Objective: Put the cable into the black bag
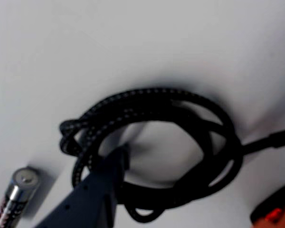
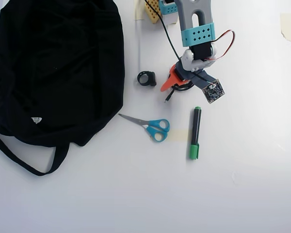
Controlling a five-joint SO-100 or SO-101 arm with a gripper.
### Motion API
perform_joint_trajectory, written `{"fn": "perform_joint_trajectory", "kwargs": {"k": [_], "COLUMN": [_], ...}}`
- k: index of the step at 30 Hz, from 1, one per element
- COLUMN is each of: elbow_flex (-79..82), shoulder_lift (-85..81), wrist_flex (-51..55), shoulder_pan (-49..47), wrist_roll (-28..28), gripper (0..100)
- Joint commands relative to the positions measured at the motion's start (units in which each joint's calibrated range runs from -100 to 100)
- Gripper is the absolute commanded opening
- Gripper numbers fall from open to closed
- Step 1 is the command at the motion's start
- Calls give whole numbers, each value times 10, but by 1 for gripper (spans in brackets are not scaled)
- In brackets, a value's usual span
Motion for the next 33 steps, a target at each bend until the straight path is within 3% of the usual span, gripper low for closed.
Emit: {"fn": "perform_joint_trajectory", "kwargs": {"k": [1, 7, 23, 33], "elbow_flex": [-1, -1, -2, -8], "shoulder_lift": [1, 0, 0, 0], "wrist_flex": [-9, -9, -16, -17], "shoulder_pan": [3, 3, -3, -1], "wrist_roll": [0, 5, 2, 5], "gripper": [43, 42, 3, 2]}}
